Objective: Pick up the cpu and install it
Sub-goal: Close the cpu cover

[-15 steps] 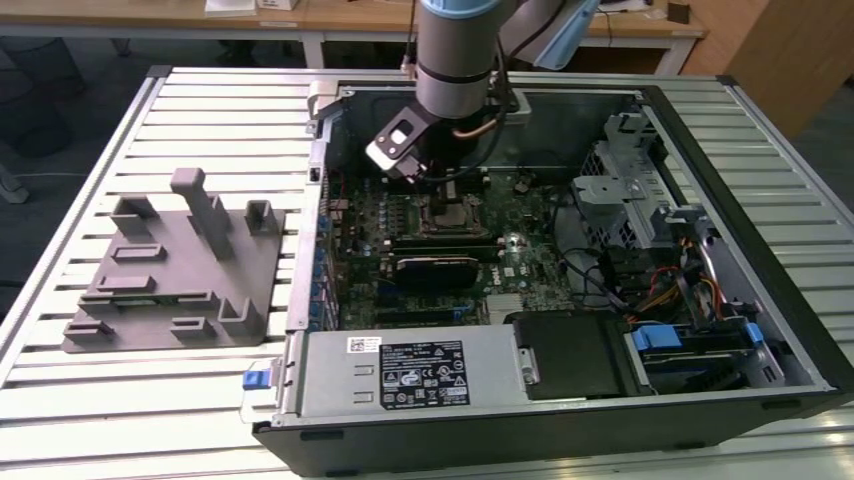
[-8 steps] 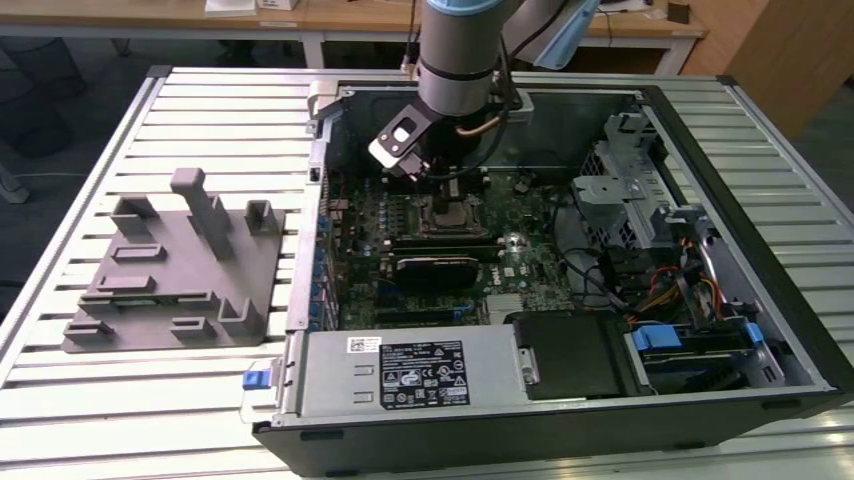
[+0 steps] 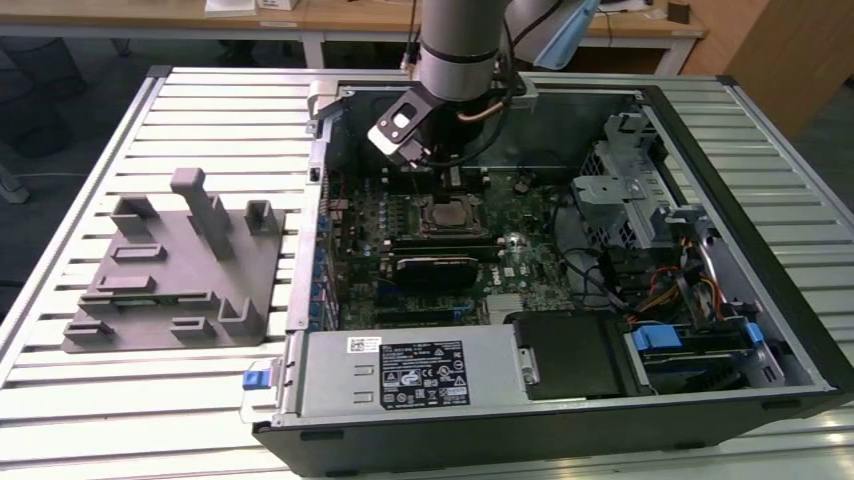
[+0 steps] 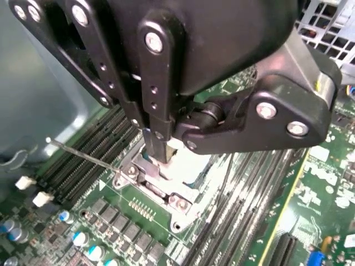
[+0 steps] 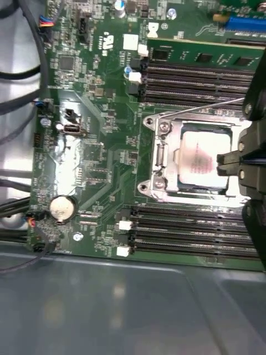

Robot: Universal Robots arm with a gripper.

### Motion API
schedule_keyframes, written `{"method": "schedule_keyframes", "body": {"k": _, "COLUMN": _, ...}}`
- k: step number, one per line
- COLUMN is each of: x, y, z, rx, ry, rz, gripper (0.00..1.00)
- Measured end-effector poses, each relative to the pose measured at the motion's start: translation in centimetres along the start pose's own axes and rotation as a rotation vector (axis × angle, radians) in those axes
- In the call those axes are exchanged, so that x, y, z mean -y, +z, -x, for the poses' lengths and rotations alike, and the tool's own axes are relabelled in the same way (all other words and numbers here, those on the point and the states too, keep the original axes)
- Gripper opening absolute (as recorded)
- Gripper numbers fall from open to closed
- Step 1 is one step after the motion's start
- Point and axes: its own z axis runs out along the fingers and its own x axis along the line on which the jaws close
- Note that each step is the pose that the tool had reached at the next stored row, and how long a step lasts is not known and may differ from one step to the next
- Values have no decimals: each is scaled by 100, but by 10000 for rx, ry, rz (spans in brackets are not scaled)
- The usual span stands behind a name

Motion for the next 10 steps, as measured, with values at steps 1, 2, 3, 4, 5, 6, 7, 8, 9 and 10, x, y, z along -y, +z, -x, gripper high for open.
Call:
{"method": "schedule_keyframes", "body": {"k": 1, "x": 0, "y": 0, "z": 7, "rx": -2, "ry": -1, "rz": 1, "gripper": 11}}
{"method": "schedule_keyframes", "body": {"k": 2, "x": 1, "y": 0, "z": 19, "rx": -6, "ry": 0, "rz": 1, "gripper": 11}}
{"method": "schedule_keyframes", "body": {"k": 3, "x": 2, "y": -1, "z": 34, "rx": -7, "ry": 1, "rz": 1, "gripper": 11}}
{"method": "schedule_keyframes", "body": {"k": 4, "x": 3, "y": -1, "z": 43, "rx": -8, "ry": 0, "rz": 1, "gripper": 11}}
{"method": "schedule_keyframes", "body": {"k": 5, "x": 1, "y": -1, "z": 48, "rx": -8, "ry": 0, "rz": 1, "gripper": 11}}
{"method": "schedule_keyframes", "body": {"k": 6, "x": -6, "y": -1, "z": 48, "rx": -7, "ry": 1, "rz": -1, "gripper": 11}}
{"method": "schedule_keyframes", "body": {"k": 7, "x": -16, "y": -1, "z": 49, "rx": -7, "ry": 1, "rz": -1, "gripper": 11}}
{"method": "schedule_keyframes", "body": {"k": 8, "x": -28, "y": -1, "z": 50, "rx": -7, "ry": 1, "rz": -1, "gripper": 11}}
{"method": "schedule_keyframes", "body": {"k": 9, "x": -46, "y": -1, "z": 52, "rx": -6, "ry": 1, "rz": -2, "gripper": 11}}
{"method": "schedule_keyframes", "body": {"k": 10, "x": -63, "y": -1, "z": 53, "rx": -6, "ry": 1, "rz": -2, "gripper": 11}}
